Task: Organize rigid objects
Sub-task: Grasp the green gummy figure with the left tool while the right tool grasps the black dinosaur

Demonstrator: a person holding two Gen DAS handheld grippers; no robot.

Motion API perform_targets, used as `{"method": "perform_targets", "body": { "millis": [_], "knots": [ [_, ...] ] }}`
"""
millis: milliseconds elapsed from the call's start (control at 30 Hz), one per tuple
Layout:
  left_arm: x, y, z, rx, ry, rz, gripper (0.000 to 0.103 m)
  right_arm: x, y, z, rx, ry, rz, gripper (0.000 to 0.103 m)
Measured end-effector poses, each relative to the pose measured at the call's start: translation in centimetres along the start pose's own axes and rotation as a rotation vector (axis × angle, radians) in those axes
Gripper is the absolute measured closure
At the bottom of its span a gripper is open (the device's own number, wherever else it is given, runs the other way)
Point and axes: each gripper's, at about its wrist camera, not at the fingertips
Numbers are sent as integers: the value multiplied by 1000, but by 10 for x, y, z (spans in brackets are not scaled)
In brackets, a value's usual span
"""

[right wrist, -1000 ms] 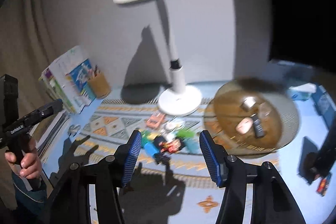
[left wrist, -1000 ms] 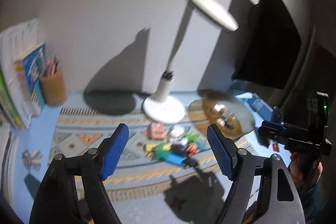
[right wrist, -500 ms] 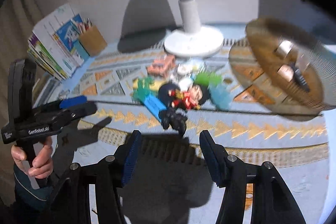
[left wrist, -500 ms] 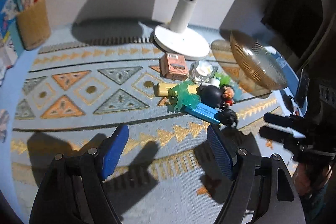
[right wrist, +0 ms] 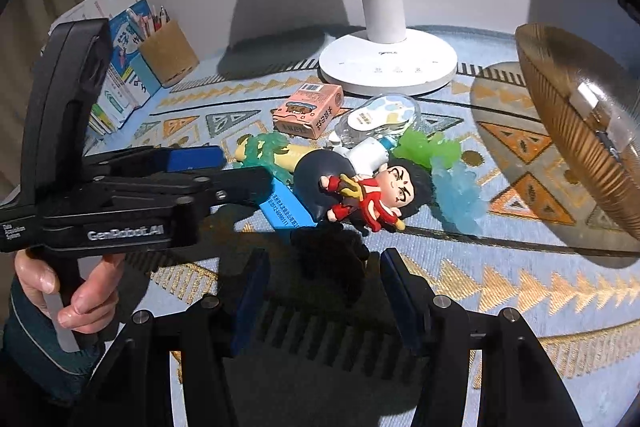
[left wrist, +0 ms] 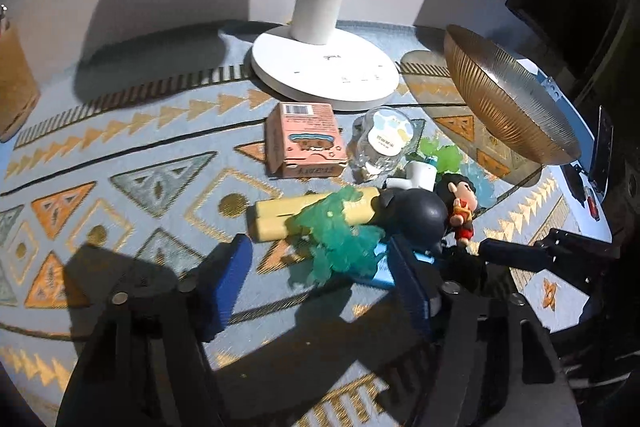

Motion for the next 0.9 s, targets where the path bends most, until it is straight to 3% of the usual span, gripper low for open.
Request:
{"method": "perform_targets", "body": {
  "millis": [200,333,433,667,900],
  "knots": [
    [6,2,1,-6,-14,10,41,7,1,1,-15,-6,-3,47],
    [5,3,1,-11,-28,11,50,14,5,1,-14,-4,-10,49],
    [2,2,-2,-18,-27,-45,69,14,7,2,-18,-13,-24,61],
    [-6,-4,-7,-7,-45,-22,71,0,7,-4,-7,-45,-8,61],
    [-52,4,-33,-57,-112,-20,72,-44,1,-19,0,-102,-38,61]
  ]
}}
Point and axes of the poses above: each gripper's, at about its wrist camera, not at the fingertips, and x roughly the way its jaws point, y to its left, z to its top, and after that the axes turned 6 degrees about -z, right-handed
